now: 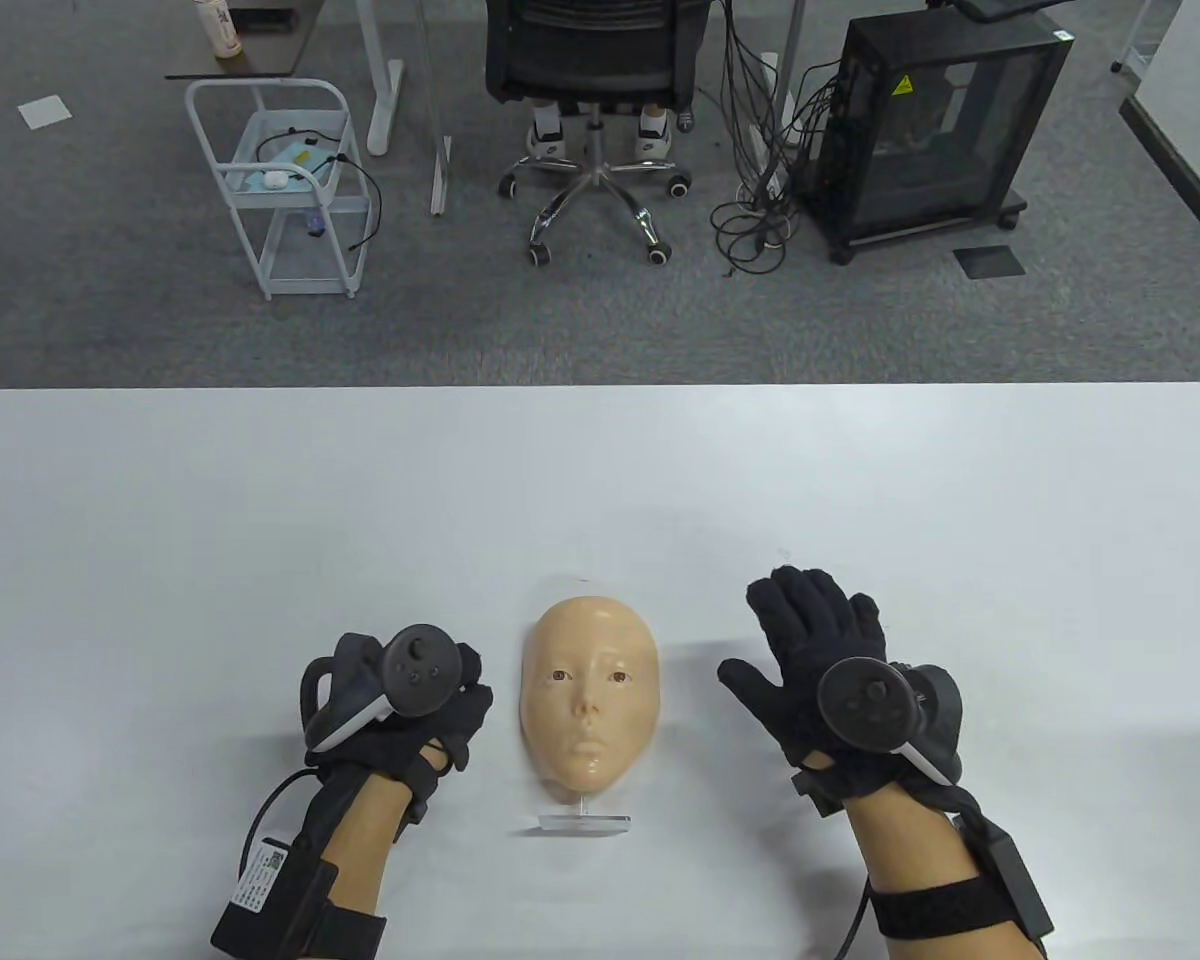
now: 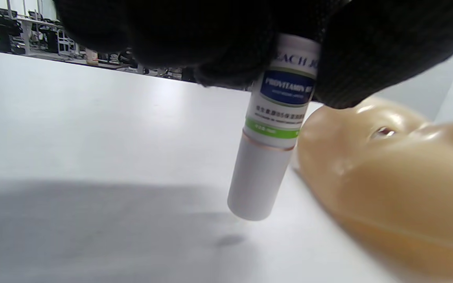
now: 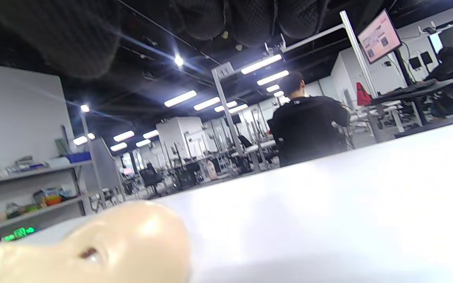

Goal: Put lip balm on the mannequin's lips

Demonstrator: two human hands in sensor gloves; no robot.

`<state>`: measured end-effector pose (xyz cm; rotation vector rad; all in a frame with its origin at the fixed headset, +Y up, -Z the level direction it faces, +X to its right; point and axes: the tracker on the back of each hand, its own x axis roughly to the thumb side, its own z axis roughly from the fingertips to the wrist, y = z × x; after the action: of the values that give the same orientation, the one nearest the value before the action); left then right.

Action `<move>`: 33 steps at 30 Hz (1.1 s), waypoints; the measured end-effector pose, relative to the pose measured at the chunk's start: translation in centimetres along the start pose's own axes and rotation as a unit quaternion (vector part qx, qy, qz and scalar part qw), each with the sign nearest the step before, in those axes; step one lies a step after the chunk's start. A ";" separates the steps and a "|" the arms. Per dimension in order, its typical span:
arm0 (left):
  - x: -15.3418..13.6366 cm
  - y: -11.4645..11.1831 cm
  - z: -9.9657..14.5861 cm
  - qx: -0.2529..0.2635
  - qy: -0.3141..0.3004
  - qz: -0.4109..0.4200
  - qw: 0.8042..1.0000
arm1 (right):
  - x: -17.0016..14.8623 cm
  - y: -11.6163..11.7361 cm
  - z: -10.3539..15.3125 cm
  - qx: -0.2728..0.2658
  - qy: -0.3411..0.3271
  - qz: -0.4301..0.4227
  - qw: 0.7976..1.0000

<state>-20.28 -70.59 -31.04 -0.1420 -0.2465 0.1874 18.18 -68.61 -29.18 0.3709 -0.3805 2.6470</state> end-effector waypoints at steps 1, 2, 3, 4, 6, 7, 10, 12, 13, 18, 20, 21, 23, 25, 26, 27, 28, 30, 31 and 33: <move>-0.1 -0.2 -0.1 -0.004 0.001 0.011 1.000 | -0.1 0.1 -0.1 0.009 0.006 0.003 1.000; -0.2 -0.4 -0.3 -0.012 0.001 0.020 1.000 | -0.3 0.2 -0.1 0.014 0.010 0.005 1.000; -0.3 -0.6 -0.4 -0.016 0.001 0.026 1.000 | -0.3 0.2 -0.1 0.016 0.012 0.005 1.000; -0.3 -0.8 -0.5 -0.016 0.002 0.028 0.999 | -0.4 0.3 -0.2 0.018 0.013 0.008 1.000; -0.4 -0.9 -0.6 -0.023 0.005 0.027 0.999 | -0.3 0.2 -0.2 0.018 0.013 0.013 1.000; -0.4 -0.9 -0.6 -0.020 0.005 0.032 0.999 | -0.3 0.2 -0.2 0.018 0.013 0.013 1.000; -0.4 -0.9 -0.6 -0.024 0.009 0.031 0.999 | -0.3 0.3 -0.2 0.019 0.012 0.013 1.000; -0.4 -0.9 -0.5 -0.026 0.014 0.027 0.999 | -0.3 0.3 -0.2 0.019 0.011 0.012 1.000; -0.4 -0.8 -0.5 -0.023 0.017 0.024 0.999 | -0.3 0.3 -0.1 0.019 0.011 0.013 1.000; -0.5 -0.6 -0.2 -0.019 0.020 0.029 0.999 | -0.3 0.3 -0.1 0.021 0.010 0.013 1.000; -0.6 0.0 0.2 -0.008 0.023 0.031 0.999 | -0.2 0.4 -0.1 0.020 0.011 0.020 1.000; -0.7 0.3 0.4 0.004 0.025 0.033 0.999 | -0.1 0.4 -0.1 0.019 0.010 0.026 0.999; -0.8 0.9 0.9 0.036 0.022 0.043 0.998 | 0.0 0.4 -0.1 0.020 0.007 0.025 0.999; -0.9 1.4 1.4 0.073 0.017 0.057 0.996 | 0.1 0.4 0.0 0.019 0.002 0.025 1.000; -0.8 1.6 1.6 0.094 0.012 0.063 0.993 | 0.3 0.4 0.0 0.018 -0.001 0.026 1.000; -0.8 1.7 1.7 0.105 0.009 0.066 0.992 | 0.4 0.4 0.0 0.017 -0.003 0.025 1.000; -0.9 1.8 1.8 0.114 0.005 0.067 0.991 | 0.5 0.4 0.1 0.016 -0.006 0.024 1.000; -1.0 1.9 1.9 0.134 -0.001 0.073 0.988 | 0.8 0.3 0.1 0.015 -0.012 0.027 0.999; -1.2 1.9 1.9 0.146 -0.004 0.075 0.986 | 0.9 0.3 0.2 0.014 -0.015 0.027 0.999; -1.5 1.8 1.8 0.165 -0.009 0.075 0.983 | 1.1 0.3 0.3 0.013 -0.019 0.024 0.999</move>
<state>-22.51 -68.94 -29.92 0.1712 -0.2192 0.3764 17.10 -68.53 -28.63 0.4264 -0.3707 2.6984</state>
